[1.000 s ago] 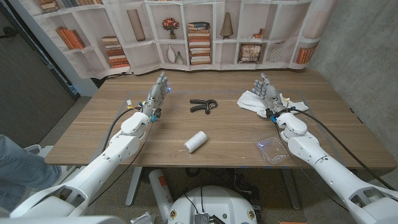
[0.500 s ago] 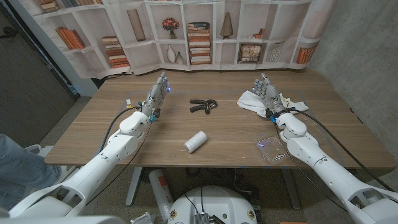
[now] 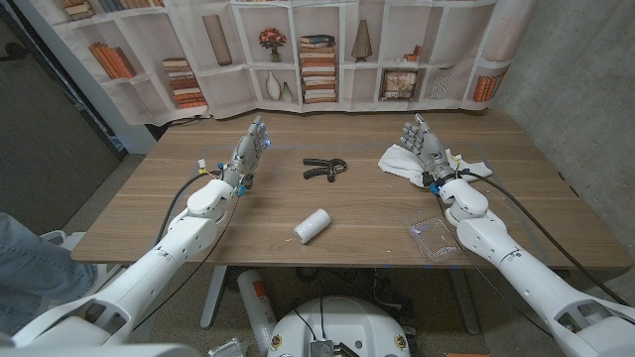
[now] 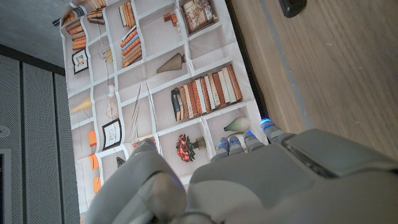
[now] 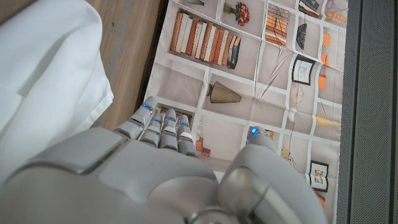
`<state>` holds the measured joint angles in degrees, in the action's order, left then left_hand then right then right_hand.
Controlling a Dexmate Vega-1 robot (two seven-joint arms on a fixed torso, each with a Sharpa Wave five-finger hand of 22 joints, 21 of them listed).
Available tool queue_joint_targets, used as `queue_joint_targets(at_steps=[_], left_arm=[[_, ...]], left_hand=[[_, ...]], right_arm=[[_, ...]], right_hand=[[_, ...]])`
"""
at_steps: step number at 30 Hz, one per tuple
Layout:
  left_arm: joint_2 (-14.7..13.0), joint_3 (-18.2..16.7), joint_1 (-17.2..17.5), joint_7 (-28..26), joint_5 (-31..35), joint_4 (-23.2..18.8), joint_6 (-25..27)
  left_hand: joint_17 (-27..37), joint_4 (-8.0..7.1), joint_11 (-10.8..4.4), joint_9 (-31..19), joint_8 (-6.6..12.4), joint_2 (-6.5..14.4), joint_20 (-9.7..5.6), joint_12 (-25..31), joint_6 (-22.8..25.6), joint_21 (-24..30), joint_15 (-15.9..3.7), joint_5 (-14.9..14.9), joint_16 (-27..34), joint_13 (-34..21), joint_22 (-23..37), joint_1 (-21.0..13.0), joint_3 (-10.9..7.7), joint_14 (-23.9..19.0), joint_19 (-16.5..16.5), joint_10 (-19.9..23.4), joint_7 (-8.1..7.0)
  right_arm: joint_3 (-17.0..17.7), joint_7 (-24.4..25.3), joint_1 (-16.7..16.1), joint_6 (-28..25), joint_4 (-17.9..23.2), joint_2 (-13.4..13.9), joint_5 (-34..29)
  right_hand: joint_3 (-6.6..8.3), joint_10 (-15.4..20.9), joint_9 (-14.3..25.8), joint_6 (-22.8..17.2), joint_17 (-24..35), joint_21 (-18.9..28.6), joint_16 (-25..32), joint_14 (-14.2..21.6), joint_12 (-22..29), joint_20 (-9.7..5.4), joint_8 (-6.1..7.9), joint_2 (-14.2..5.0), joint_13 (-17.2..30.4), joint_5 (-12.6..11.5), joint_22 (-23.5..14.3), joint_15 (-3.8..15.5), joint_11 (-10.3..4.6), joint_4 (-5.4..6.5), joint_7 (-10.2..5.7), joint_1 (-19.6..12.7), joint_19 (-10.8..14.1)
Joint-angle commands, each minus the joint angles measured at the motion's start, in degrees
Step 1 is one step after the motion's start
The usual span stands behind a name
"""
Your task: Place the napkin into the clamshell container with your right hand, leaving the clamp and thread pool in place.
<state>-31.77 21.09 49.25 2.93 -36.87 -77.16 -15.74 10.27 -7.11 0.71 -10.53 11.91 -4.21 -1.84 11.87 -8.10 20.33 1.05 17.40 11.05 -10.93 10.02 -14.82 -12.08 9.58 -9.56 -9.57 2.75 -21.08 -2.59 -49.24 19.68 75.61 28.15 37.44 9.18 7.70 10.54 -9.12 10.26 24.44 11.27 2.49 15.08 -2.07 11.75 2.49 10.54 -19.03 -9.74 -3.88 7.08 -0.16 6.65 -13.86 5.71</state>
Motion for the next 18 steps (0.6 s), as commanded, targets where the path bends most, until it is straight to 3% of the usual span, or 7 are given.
queue_joint_targets(at_steps=[1, 18], left_arm=[[0.27, 0.46, -0.01, -0.22, 1.76, -0.20, -2.25], [0.92, 0.82, -0.51, 0.66, 1.37, 1.12, -2.45]], left_hand=[[0.10, 0.36, -0.27, -0.27, 0.11, 0.07, -0.14, 0.35, 0.41, -0.18, 0.17, 0.29, 0.14, -0.01, 0.08, -0.63, -0.28, 2.87, -5.89, -0.24, -0.10], [0.10, 0.48, -0.20, -0.26, 0.10, 0.51, 0.15, 0.34, 0.80, -0.61, 0.13, 0.50, 0.14, 0.06, 0.10, -0.96, -0.27, 2.53, -5.79, 0.04, -0.10]], right_arm=[[-0.47, -0.44, 0.48, 0.70, 0.36, -0.26, -0.44], [-0.91, -0.11, -0.25, 2.54, 1.57, 0.35, -2.48]], right_hand=[[0.17, 0.59, 0.22, -0.68, 0.10, -0.16, 0.04, 0.35, -0.21, -0.10, 0.07, -0.01, 0.08, 0.16, -0.31, -0.14, -0.21, -0.27, -0.08, -0.56, 0.47], [0.07, 0.92, 0.24, -0.82, 0.13, -0.62, -0.05, 0.49, -0.31, -0.09, 0.00, -0.06, 0.10, 0.39, -0.32, -0.07, -0.42, -0.40, -0.44, -0.68, 0.58]])
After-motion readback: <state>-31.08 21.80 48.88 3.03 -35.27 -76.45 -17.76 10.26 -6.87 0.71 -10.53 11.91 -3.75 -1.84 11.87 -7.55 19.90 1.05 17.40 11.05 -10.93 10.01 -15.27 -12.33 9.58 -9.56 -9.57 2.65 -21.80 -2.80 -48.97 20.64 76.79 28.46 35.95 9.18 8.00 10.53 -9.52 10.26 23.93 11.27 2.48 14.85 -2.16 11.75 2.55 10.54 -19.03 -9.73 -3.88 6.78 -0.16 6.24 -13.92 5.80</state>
